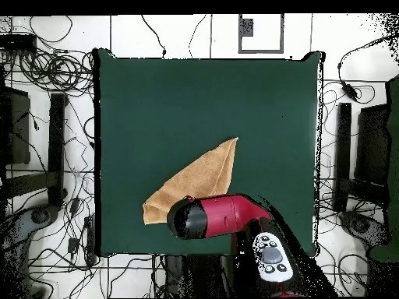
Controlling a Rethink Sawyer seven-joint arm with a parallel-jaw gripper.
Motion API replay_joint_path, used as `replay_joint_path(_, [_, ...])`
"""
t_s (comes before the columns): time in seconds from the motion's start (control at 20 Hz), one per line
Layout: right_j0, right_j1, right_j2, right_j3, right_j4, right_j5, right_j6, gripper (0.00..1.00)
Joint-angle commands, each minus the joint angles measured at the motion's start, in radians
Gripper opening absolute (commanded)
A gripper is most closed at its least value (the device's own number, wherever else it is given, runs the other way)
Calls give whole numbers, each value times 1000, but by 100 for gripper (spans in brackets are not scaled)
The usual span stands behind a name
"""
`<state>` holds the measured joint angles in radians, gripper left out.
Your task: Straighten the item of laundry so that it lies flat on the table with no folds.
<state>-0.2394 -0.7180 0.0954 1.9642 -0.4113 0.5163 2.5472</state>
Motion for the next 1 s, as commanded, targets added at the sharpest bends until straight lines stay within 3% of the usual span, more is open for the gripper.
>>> replay_joint_path(0.05, [7,-9,128,-46,56,143,-90,0])
replay_joint_path(1.0, [-52,-41,194,-63,111,297,-131,0])
